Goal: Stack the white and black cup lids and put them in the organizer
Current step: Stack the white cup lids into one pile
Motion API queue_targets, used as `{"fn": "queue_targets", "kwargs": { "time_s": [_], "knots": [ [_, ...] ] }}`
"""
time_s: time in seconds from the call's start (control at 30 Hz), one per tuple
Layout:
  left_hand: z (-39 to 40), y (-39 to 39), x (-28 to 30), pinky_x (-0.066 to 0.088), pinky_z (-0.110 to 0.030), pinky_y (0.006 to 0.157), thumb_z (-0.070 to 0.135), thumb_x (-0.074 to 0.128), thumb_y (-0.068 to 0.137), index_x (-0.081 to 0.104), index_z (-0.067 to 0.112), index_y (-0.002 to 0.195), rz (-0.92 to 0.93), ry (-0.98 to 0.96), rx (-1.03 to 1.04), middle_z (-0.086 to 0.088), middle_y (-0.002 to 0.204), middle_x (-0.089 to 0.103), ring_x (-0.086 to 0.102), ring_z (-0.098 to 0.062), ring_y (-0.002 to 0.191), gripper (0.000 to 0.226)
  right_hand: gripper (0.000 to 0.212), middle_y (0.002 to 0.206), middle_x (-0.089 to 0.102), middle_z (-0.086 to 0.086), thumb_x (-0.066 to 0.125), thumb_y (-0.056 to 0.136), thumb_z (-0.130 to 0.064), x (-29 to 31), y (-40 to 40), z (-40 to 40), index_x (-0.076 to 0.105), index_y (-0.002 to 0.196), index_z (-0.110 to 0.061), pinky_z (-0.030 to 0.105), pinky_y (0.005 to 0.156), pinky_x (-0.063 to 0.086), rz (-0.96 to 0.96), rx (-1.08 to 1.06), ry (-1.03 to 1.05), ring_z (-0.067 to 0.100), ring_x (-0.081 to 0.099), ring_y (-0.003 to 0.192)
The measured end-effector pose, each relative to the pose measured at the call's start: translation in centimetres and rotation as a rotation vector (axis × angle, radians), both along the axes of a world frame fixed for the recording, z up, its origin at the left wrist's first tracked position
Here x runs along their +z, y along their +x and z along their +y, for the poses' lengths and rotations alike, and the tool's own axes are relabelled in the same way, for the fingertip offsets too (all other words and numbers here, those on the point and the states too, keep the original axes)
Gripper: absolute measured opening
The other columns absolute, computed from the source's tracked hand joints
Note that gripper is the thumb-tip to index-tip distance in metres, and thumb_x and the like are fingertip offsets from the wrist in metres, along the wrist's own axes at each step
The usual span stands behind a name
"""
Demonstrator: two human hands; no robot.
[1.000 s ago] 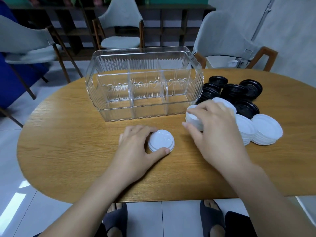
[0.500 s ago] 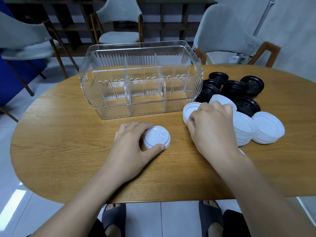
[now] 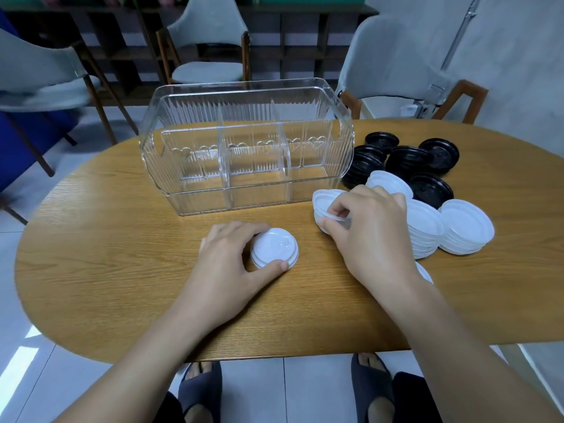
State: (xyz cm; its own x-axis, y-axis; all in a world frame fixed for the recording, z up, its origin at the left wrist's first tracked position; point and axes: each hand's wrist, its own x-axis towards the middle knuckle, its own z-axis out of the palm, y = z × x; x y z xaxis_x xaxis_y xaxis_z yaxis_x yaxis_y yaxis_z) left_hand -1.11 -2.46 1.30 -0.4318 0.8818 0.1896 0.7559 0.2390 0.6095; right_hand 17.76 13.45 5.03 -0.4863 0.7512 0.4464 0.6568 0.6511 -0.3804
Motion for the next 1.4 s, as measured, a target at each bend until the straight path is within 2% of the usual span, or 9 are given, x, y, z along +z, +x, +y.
{"fn": "queue_targets", "kwargs": {
  "time_s": [0.13,0.27,0.4,0.63,0.83,0.97,1.1,1.23,1.4],
  "knots": [
    [-0.1,0.0,0.2,0.043,-0.051,0.120,0.085,0.071,0.077,0.065,0.042,0.146,0.010,-0.005,-0.014,0.025,0.139,0.063,0.050,-0.010,0.136,0.081,0.024,0.085,0.063,-0.014,0.089,0.089,-0.041,1.1,0.4,-0.7,0.070,0.081,-0.029,0.028,0.087,0.035,0.203,0.057,-0.142,0.009,0.055,0.082],
    [0.0,0.5,1.3,0.042,-0.048,0.123,0.070,0.089,0.078,0.052,0.043,0.160,-0.029,0.146,-0.016,0.025,0.147,0.061,0.051,-0.002,0.142,0.094,0.014,0.078,0.070,-0.011,0.086,0.095,-0.030,2.4,0.5,-2.1,0.079,0.083,-0.026,0.013,0.070,0.042,0.528,0.199,-0.448,0.006,0.058,0.070],
    [0.4,1.3,2.7,0.046,-0.035,0.122,0.043,0.099,0.080,0.039,0.032,0.171,-0.186,0.320,-0.078,0.019,0.157,0.060,0.056,-0.008,0.148,0.110,0.019,0.080,0.070,0.008,0.074,0.105,-0.028,1.8,-0.1,-2.8,0.082,0.097,-0.013,0.032,0.077,0.047,0.786,0.319,-0.913,0.018,0.058,0.077],
    [0.4,0.7,1.8,0.055,-0.046,0.116,0.023,0.098,0.086,0.055,0.021,0.162,-0.277,0.427,-0.114,0.005,0.151,0.064,0.067,-0.022,0.138,0.087,0.022,0.084,0.065,0.009,0.065,0.106,-0.022,0.2,-1.0,-3.3,0.078,0.108,-0.004,0.035,0.082,0.044,0.915,0.440,-1.342,0.014,0.060,0.080],
    [0.1,-0.4,1.4,0.054,-0.052,0.116,0.024,0.103,0.081,0.063,0.023,0.153,-0.319,0.370,-0.169,0.007,0.148,0.068,0.064,-0.024,0.142,0.083,0.031,0.092,0.063,0.012,0.058,0.112,-0.018,-0.7,-1.1,-2.8,0.074,0.129,0.003,0.034,0.086,0.048,0.822,0.464,-1.343,0.013,0.060,0.082],
    [0.3,-0.8,1.7,0.056,-0.051,0.110,0.029,0.104,0.078,0.068,0.027,0.141,-0.289,0.396,-0.032,0.010,0.139,0.072,0.067,-0.021,0.134,0.073,0.046,0.123,0.076,-0.011,0.074,0.102,-0.036,0.3,-1.0,-3.1,0.068,0.146,-0.025,0.028,0.088,0.056,0.587,0.392,-0.867,0.006,0.074,0.109],
    [0.4,-0.4,1.5,0.053,-0.038,0.104,0.056,0.095,0.079,0.068,0.031,0.134,-0.109,0.358,0.034,0.018,0.131,0.069,0.063,-0.015,0.126,0.066,0.064,0.146,0.064,-0.023,0.087,0.093,-0.035,0.4,-1.2,-3.6,0.061,0.151,-0.037,0.027,0.108,0.050,0.353,0.443,-0.554,0.002,0.056,0.141],
    [0.3,0.4,0.7,0.041,-0.014,0.098,0.065,0.084,0.077,0.065,0.031,0.133,0.023,0.297,0.054,0.021,0.123,0.062,0.052,-0.011,0.120,0.069,0.062,0.137,0.067,-0.026,0.090,0.086,-0.044,-0.2,-1.6,-4.1,0.067,0.143,-0.037,0.016,0.109,0.046,0.274,0.373,-0.505,-0.005,0.058,0.133],
    [0.0,0.1,0.3,0.046,-0.033,0.107,0.068,0.094,0.072,0.063,0.034,0.134,0.016,0.215,0.013,0.024,0.128,0.061,0.051,-0.011,0.124,0.077,0.060,0.130,0.070,-0.029,0.093,0.084,-0.040,-0.9,-1.4,-4.0,0.071,0.139,-0.037,0.004,0.102,0.042,0.237,0.327,-0.493,-0.009,0.060,0.126]
  ]
}}
